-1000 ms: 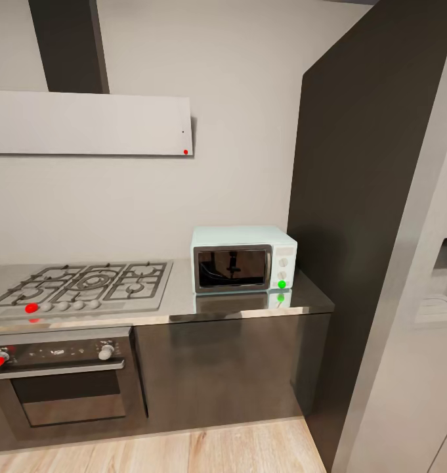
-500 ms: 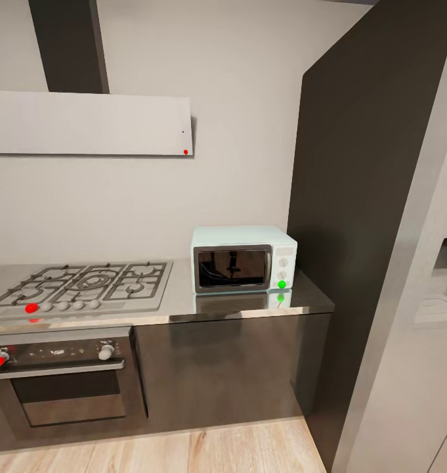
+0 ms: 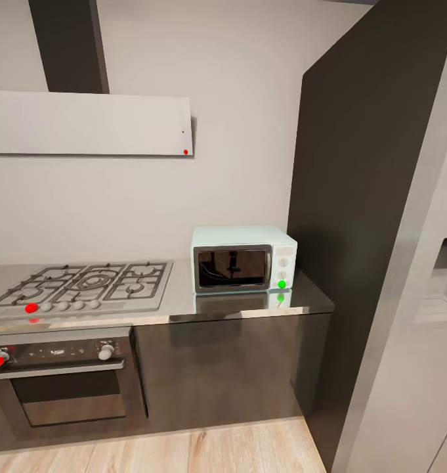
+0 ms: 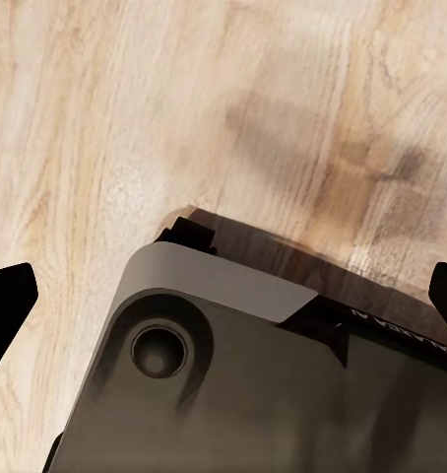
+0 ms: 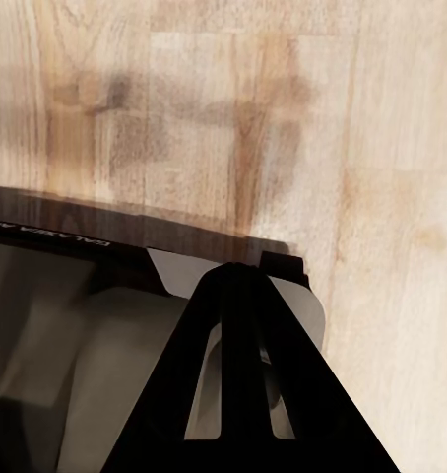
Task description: In the kitchen, take the popcorn bag from the countertop, put it into the microwave, and heat it until the popcorn is cooked so the cooked popcorn ends up inside the bag.
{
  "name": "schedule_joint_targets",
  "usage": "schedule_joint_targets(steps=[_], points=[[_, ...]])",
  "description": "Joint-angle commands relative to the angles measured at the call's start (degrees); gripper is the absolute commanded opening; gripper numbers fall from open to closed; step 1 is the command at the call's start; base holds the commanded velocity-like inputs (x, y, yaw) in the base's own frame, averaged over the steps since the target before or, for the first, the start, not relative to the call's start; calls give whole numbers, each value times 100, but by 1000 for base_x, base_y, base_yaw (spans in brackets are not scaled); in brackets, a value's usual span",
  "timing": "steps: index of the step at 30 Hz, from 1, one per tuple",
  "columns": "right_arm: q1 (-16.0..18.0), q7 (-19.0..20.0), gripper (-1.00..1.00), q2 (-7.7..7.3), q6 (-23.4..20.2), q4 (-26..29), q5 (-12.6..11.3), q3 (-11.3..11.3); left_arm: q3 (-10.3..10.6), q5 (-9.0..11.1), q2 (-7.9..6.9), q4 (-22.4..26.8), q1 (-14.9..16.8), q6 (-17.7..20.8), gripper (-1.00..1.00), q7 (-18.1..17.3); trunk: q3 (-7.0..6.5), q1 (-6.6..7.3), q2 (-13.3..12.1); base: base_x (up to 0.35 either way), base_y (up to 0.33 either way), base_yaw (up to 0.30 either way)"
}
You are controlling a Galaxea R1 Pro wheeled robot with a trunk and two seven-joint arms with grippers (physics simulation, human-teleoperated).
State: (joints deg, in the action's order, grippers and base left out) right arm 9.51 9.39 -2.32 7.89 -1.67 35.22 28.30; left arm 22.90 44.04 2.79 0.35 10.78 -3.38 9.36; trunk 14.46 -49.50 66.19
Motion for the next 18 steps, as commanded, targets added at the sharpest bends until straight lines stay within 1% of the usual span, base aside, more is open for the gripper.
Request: schedule_joint_targets(steps=[1,18], points=[[7,7,-100,-5,28,-18,29,44,48,43,2,0,3,-13,100,22,7,0,5,0,0,0],[7,10,-100,-5,28,-15,29,44,48,43,2,0,3,-13,100,22,7,0,5,0,0,0]])
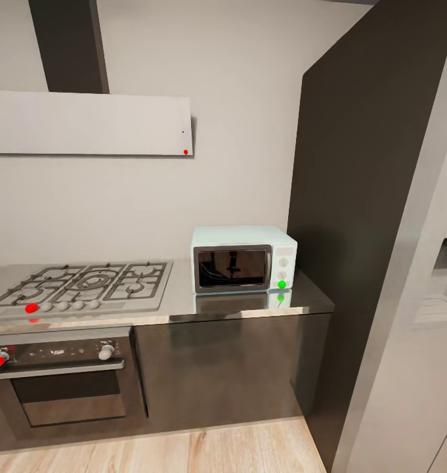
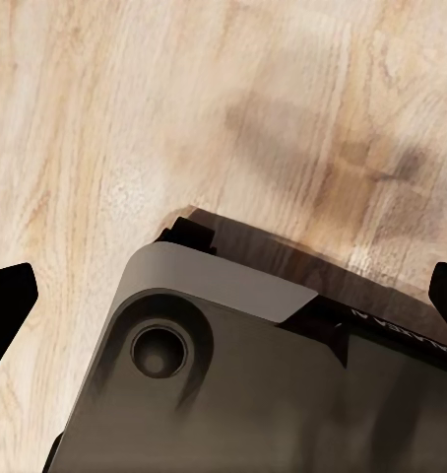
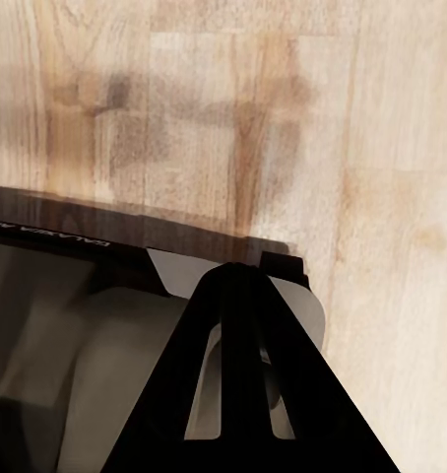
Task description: In the kitchen, take the popcorn bag from the countertop, put it into the microwave, and heat it until the popcorn is cooked so the cooked popcorn ends up inside the bag.
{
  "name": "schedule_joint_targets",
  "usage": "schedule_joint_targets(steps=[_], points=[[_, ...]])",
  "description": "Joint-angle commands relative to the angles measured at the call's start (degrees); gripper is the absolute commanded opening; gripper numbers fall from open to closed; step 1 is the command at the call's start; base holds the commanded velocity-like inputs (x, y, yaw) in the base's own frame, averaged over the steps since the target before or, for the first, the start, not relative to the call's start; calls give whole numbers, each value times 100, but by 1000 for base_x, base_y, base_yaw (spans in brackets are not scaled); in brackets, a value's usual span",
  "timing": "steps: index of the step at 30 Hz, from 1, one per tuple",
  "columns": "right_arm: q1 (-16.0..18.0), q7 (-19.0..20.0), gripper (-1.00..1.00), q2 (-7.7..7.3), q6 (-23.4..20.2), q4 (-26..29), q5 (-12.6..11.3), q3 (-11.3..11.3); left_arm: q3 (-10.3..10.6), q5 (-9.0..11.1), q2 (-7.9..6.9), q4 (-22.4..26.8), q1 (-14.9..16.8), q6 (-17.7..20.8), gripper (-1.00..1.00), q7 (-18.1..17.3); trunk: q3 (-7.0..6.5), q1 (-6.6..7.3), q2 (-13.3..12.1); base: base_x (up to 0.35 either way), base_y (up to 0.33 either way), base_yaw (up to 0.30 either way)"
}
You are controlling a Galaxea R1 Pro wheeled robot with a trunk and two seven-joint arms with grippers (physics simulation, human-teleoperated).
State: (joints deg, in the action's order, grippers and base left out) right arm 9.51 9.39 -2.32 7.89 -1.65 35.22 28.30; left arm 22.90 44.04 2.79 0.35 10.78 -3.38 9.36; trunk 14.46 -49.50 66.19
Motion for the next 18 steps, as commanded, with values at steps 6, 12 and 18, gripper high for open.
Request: schedule_joint_targets(steps=[6,12,18], points=[[7,8,-100,-5,28,-17,29,44,48,43,2,0,3,-13,100,22,7,0,5,0,0,0],[7,8,-100,-5,28,-19,29,44,48,43,2,0,3,-13,100,22,7,0,5,0,0,0],[7,6,-100,-5,28,-19,29,44,49,43,2,0,3,-13,100,22,7,0,5,0,0,0]])
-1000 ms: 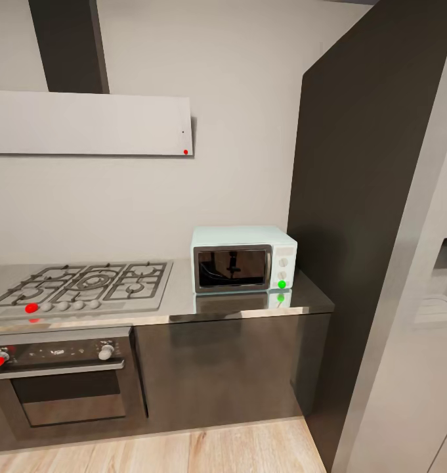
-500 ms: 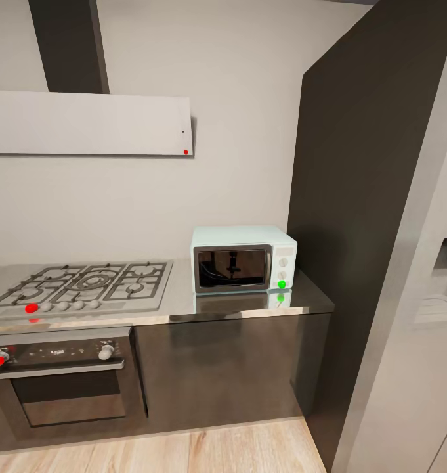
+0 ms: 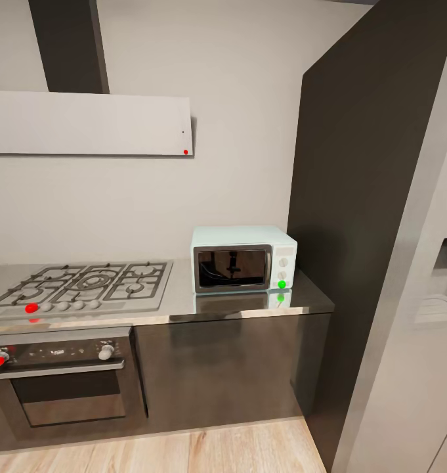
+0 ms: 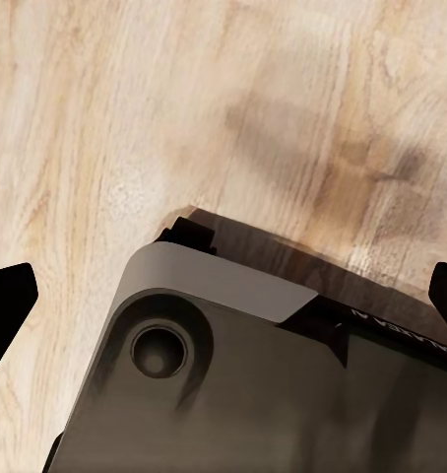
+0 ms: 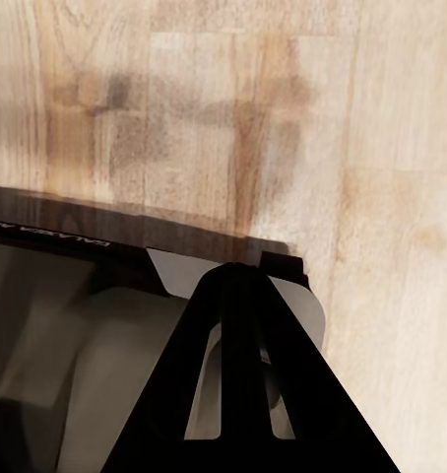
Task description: In the kitchen, take the popcorn bag from the countertop, put it into the microwave, and heat it until the popcorn is cooked so the cooked popcorn ends up inside the bag.
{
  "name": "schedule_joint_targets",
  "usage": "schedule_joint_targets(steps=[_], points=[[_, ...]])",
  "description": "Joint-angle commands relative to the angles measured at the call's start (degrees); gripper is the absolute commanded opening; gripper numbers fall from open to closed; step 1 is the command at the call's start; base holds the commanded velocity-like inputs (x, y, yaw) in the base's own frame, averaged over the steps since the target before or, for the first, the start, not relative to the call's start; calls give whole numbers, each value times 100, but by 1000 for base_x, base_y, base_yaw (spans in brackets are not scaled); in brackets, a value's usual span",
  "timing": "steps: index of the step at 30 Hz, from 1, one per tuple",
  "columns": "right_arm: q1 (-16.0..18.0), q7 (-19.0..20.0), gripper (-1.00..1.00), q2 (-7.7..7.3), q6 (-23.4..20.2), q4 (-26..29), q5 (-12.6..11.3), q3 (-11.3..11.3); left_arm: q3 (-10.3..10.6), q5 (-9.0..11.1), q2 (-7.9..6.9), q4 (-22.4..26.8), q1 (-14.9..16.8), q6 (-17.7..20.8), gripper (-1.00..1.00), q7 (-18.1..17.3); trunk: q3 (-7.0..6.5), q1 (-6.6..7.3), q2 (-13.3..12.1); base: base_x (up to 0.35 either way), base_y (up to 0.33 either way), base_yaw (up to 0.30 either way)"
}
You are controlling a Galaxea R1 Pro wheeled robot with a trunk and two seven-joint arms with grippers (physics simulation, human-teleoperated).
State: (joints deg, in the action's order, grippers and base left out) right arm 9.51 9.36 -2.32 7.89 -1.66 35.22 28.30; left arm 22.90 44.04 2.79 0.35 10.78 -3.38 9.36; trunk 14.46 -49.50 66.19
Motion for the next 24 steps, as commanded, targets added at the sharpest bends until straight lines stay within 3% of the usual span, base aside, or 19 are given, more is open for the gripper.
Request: schedule_joint_targets(steps=[1,24], points=[[7,11,-100,-5,28,-16,29,44,48,43,2,0,3,-13,100,22,7,0,5,0,0,0],[7,13,-100,-5,28,-17,29,44,48,43,2,0,3,-13,100,22,7,0,5,0,0,0]])
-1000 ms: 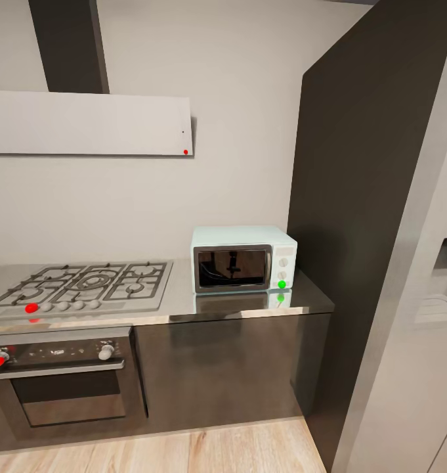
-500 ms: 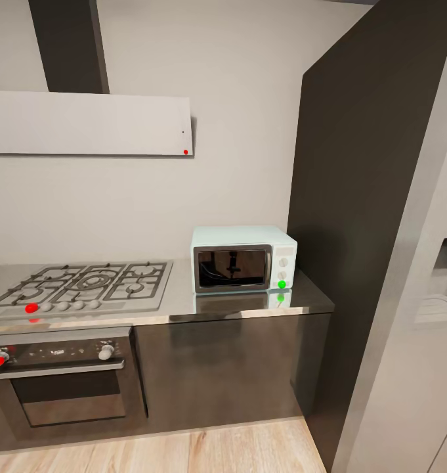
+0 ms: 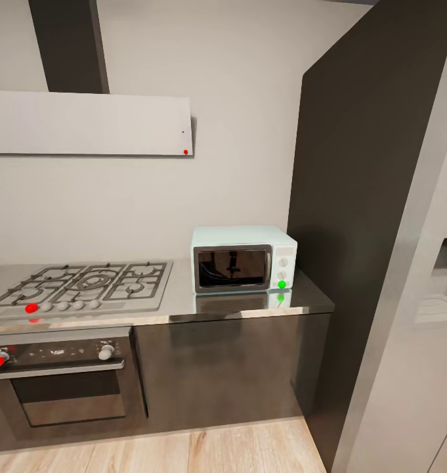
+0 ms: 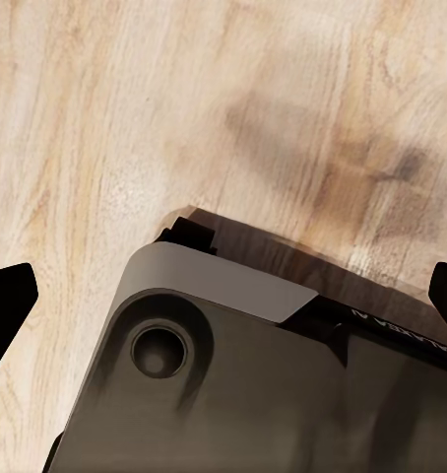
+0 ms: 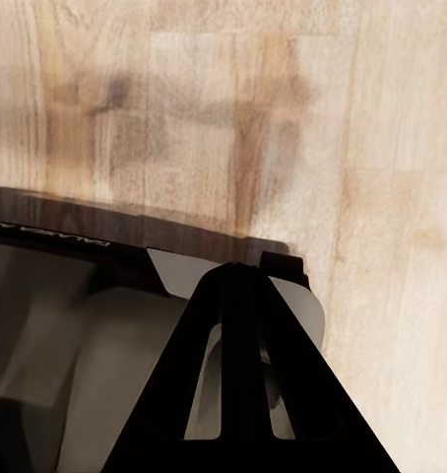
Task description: In the kitchen, take the popcorn bag from the countertop, put it into the microwave, and heat it until the popcorn is cooked so the cooked popcorn ends up inside the bag.
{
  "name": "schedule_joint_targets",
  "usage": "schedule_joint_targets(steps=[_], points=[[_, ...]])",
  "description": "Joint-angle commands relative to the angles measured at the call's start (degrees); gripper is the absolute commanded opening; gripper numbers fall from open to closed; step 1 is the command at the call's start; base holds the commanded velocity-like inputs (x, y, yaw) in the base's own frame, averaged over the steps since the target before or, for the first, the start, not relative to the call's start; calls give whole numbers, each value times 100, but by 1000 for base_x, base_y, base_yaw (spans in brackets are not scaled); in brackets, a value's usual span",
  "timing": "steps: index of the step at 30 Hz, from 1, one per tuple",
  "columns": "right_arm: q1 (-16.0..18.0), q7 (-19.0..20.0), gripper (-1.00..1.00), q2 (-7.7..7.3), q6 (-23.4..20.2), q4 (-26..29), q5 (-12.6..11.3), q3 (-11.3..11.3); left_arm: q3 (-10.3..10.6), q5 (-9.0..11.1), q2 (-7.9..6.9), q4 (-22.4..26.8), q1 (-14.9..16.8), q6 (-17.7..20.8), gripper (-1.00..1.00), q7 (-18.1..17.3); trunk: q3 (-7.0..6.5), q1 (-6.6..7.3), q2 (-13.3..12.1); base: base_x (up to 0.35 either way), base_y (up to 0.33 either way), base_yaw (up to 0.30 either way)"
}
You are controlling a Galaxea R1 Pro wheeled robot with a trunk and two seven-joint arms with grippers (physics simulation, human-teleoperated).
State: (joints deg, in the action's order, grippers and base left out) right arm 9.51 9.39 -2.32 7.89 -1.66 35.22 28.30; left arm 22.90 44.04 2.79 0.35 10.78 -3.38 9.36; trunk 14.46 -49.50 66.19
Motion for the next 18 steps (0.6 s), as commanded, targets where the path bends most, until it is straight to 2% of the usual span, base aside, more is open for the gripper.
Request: schedule_joint_targets(steps=[1,18], points=[[7,8,-100,-5,28,-17,29,44,48,43,2,1,3,-13,100,22,7,0,5,0,0,0],[7,9,-100,-5,28,-18,29,44,48,43,2,1,3,-13,100,22,7,0,5,0,0,0]])
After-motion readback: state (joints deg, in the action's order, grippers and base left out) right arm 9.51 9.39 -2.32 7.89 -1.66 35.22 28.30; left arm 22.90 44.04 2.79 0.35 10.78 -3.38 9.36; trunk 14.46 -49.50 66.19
